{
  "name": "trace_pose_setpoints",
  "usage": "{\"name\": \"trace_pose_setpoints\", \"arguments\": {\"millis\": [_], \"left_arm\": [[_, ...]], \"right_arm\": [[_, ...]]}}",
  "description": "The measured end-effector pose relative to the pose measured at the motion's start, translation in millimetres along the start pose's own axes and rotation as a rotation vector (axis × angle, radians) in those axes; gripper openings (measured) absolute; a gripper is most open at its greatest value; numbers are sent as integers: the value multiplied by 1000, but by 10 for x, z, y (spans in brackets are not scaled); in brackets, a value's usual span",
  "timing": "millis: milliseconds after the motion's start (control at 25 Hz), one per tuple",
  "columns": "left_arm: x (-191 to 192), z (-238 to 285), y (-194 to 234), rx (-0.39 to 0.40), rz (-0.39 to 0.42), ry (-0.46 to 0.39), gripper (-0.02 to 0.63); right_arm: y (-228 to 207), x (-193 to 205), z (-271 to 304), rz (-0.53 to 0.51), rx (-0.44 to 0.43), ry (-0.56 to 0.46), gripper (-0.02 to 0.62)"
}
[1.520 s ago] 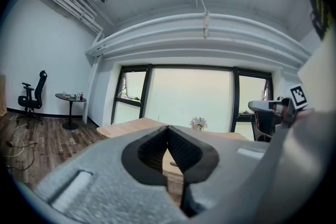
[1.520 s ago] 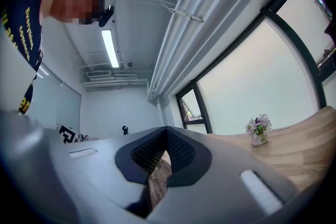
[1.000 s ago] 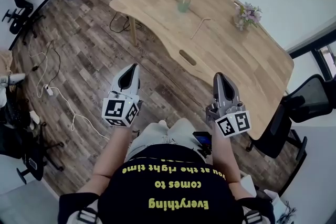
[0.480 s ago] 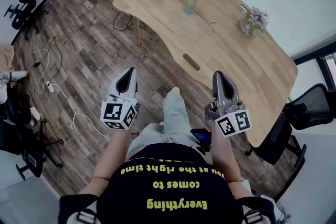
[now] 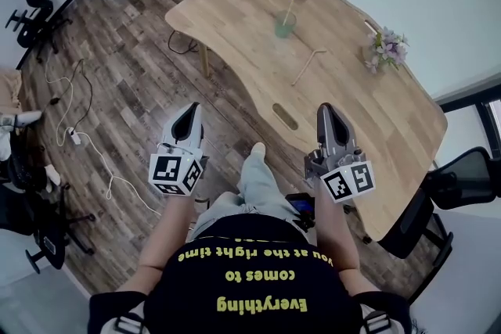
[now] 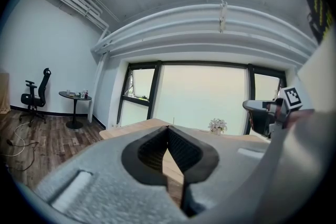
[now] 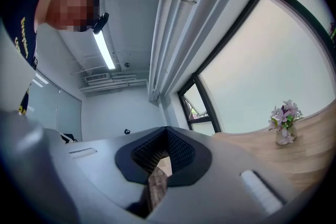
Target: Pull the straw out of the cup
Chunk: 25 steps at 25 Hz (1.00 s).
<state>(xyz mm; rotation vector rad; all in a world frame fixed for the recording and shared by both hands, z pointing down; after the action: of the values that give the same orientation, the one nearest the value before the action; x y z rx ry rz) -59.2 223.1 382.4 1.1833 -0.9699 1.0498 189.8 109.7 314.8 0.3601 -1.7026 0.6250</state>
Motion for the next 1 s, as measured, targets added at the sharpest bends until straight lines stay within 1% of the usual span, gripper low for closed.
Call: {"name": "trace_pose_setpoints", "arguments": {"millis": [280,520,720,880,1000], "left_arm": [[-127,508,172,-22,1,11,0],[-305,916,379,-51,5,8,0],[-446,1289,479,-48,17,-9,0],[-510,1538,536,-39,16,-19,0],[-514,1732,566,-20,11,-17,0]], "right_arm": [[-313,95,618,38,-36,32,6],[-562,39,1110,46,-60,27,6],[-820,-13,1427,42,-54,10,6],[-964,-43,1583,31,-45,6,6],[-1065,-34,1654,26,-22,8,6]]}}
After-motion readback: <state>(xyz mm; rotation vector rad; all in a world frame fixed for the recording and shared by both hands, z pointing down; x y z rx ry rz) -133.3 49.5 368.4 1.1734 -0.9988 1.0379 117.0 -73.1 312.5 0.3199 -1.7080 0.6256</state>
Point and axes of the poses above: the fingertips, and each gripper's own axes: z forward along the fingers, y to its left, x out of its underside, the point moved 1 cm from there along -z, backward along the fingers, and after that the axes turned 4 degrees about -z, right-handed, at the moved point
